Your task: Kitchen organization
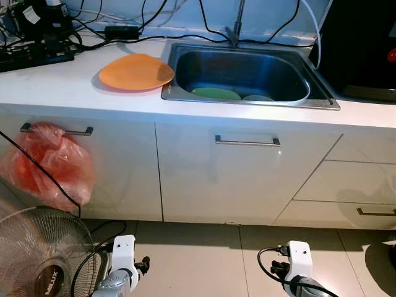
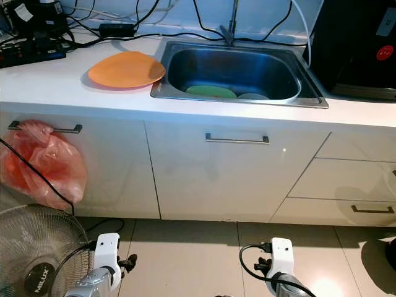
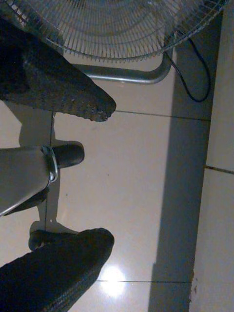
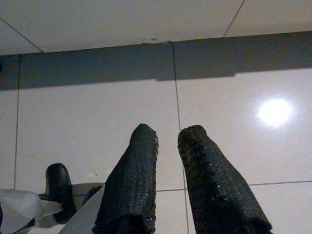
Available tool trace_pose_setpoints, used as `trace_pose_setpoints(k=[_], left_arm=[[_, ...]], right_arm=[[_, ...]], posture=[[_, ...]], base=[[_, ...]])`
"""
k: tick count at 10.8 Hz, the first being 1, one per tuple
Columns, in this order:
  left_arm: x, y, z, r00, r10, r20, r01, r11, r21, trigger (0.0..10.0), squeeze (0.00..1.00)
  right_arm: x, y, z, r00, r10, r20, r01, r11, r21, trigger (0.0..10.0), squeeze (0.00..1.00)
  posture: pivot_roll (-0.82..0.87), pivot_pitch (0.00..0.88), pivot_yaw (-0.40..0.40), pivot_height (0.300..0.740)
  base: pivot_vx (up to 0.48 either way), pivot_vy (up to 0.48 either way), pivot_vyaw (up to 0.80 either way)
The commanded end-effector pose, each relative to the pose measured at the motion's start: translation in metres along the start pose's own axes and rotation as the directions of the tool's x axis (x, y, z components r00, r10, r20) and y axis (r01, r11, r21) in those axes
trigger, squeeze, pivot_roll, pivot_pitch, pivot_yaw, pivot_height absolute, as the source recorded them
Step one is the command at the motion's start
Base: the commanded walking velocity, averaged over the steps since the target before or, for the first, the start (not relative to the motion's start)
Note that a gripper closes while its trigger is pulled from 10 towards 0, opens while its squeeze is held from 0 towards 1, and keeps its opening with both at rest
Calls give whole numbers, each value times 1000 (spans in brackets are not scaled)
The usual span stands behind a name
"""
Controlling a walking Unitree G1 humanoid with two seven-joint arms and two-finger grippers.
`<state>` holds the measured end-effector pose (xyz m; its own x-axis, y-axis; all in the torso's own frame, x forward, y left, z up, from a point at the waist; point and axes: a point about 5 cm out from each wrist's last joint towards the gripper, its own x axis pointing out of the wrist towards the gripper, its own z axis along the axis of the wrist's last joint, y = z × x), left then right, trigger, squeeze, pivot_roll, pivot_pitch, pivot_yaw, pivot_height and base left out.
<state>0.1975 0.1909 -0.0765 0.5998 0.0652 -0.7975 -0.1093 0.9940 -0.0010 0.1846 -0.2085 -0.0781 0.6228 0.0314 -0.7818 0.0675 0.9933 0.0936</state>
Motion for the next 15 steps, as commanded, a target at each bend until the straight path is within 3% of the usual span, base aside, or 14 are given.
trace_pose_setpoints(k=[1, 15], left_arm=[[0, -1, 0, 1000, 1, -10, -1, 1000, -9, 10000, 0], [1, -2, 3, 1000, -8, -11, 8, 1000, -3, 10000, 0]], right_arm=[[0, -2, 3, 1000, -2, -3, 2, 1000, 6, 10000, 0], [1, -1, 5, 1000, 4, -1, -4, 1000, 3, 10000, 0]], posture=[[58, 0, -67, 740], [58, 0, -73, 740]], base=[[0, 0, 0], [0, 0, 0]])
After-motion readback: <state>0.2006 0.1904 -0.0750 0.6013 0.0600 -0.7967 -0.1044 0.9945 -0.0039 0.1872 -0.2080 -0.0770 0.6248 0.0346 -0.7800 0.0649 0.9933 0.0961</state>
